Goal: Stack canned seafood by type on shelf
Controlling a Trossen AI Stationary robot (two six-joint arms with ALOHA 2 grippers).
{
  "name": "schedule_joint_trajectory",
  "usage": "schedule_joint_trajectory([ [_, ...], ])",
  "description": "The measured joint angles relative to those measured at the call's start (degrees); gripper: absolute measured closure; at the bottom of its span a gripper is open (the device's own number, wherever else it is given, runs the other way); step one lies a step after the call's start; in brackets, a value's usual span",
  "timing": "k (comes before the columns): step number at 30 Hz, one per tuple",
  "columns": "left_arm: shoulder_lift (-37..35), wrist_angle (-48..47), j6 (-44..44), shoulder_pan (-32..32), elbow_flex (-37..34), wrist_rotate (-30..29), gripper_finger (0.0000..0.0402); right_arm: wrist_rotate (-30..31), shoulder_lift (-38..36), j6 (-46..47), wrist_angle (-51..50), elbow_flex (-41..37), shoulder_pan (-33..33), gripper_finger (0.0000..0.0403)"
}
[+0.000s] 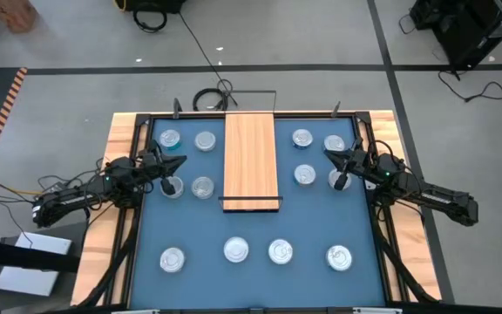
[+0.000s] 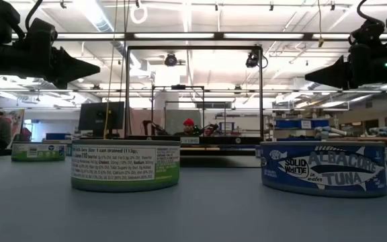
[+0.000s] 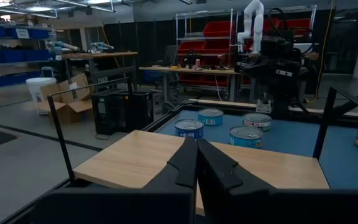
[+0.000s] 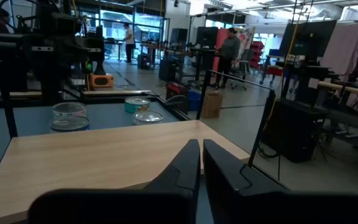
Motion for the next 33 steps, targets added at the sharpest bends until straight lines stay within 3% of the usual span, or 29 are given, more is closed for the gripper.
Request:
schedule_joint_trajectory([
  [18, -0.02, 0.17, -0.04, 0.01, 0.01, 0.01, 0.0387, 0.01, -0.01, 0.00, 0.00, 0.00, 0.00, 0.0373],
  [27, 0.00, 10.93, -4.70, 0.00, 0.02, 0.04, 0.0387, 0.00, 0.00, 0.02, -0.02, 0.00, 0.00, 0.0373],
  [33, 0.02, 10.46, -7.45, 0.01, 0.00, 0.44, 0.0387, 0.00, -0.02, 0.02, -0.02, 0.02, 0.00, 0.0372],
])
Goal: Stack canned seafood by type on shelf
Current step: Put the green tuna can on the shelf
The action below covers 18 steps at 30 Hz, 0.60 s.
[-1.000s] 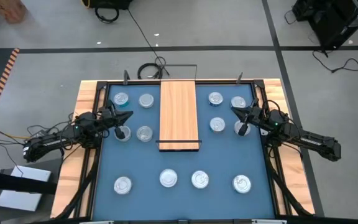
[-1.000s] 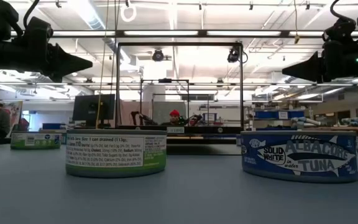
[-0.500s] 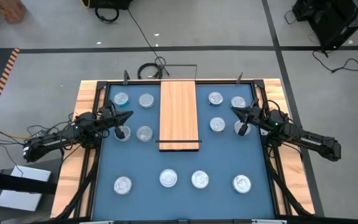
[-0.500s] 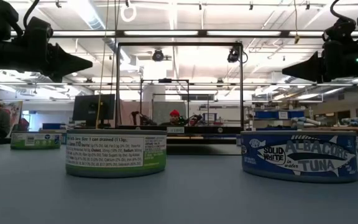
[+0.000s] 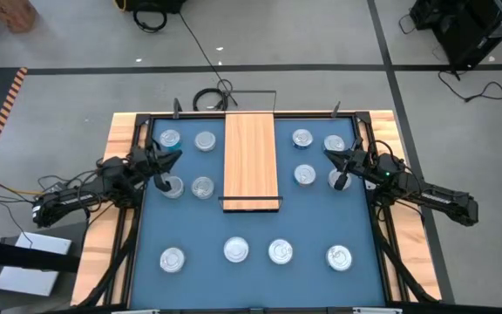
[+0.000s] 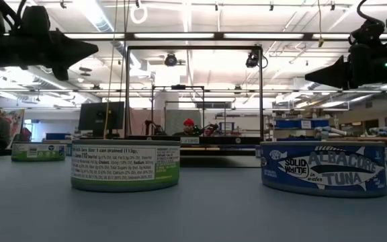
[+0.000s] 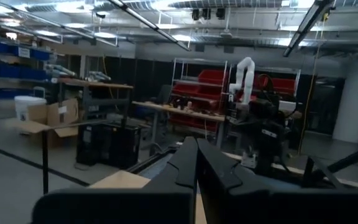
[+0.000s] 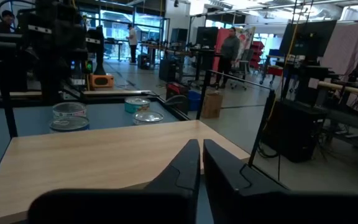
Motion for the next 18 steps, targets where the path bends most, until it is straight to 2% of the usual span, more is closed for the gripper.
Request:
schedule_joint_trajectory([
  [7, 1.98, -0.33, 1.43, -0.01, 0.00, 5.38, 0.0387, 0.00, 0.01, -0.02, 0.01, -0.01, -0.01, 0.0375],
  [12, 4.30, -4.05, 10.48, -0.03, 0.85, 9.26, 0.0387, 0.00, 0.00, 0.00, 0.02, 0.00, 0.00, 0.0373],
  [15, 5.79, -3.31, 10.55, -0.01, 2.54, 8.08, 0.0387, 0.02, 0.01, -0.02, 0.02, 0.00, -0.02, 0.0371],
  [18, 7.47, -2.19, 10.97, -0.01, 3.31, 3.15, 0.0387, 0.02, 0.02, -0.02, 0.02, -0.02, 0.00, 0.0372],
])
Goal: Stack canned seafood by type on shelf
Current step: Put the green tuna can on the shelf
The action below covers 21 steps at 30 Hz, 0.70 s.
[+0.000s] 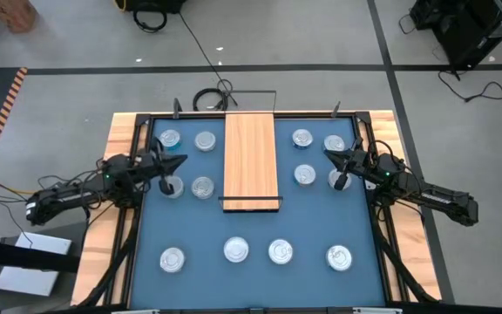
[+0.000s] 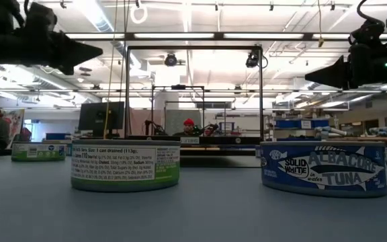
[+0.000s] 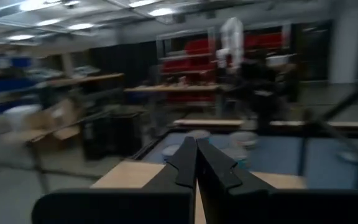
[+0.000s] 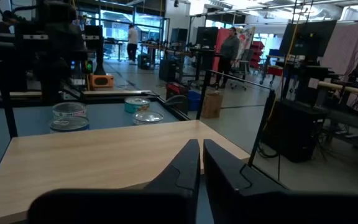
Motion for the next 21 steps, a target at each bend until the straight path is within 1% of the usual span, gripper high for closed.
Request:
schedule_joint_trajectory([
  [2, 0.87, 0.62, -0.31, 0.01, 0.24, -2.55, 0.0387, 0.00, -0.02, 0.02, -0.02, 0.02, 0.00, 0.0373],
  [5, 1.86, 1.81, -1.42, 0.00, 0.50, -2.61, 0.0387, -0.02, -0.01, 0.00, 0.00, 0.01, 0.00, 0.0375],
  [8, 3.03, 0.65, -1.54, 0.00, 0.50, 1.26, 0.0387, -0.02, -0.01, 0.00, -0.01, 0.00, 0.00, 0.0374],
  [10, 3.90, -1.10, -0.10, -0.09, 0.51, 7.62, 0.0387, -0.02, -0.01, 0.00, -0.02, 0.01, 0.00, 0.0373],
  [12, 5.24, -2.55, 3.92, -0.39, 0.50, 13.79, 0.0387, -0.01, -0.02, 0.00, -0.01, 0.02, 0.00, 0.0373],
  [13, 6.01, -2.02, 5.55, -0.76, 0.50, 14.77, 0.0387, -0.02, -0.02, 0.00, 0.00, 0.00, 0.00, 0.0374],
  [15, 6.80, -2.37, 6.97, -1.27, 1.39, 14.88, 0.0387, 0.00, -0.01, 0.00, -0.01, 0.01, 0.00, 0.0375],
  [21, 8.61, -12.30, 5.35, -3.29, 9.65, 15.07, 0.0387, -0.02, -0.02, 0.00, 0.00, 0.02, 0.00, 0.0373],
])
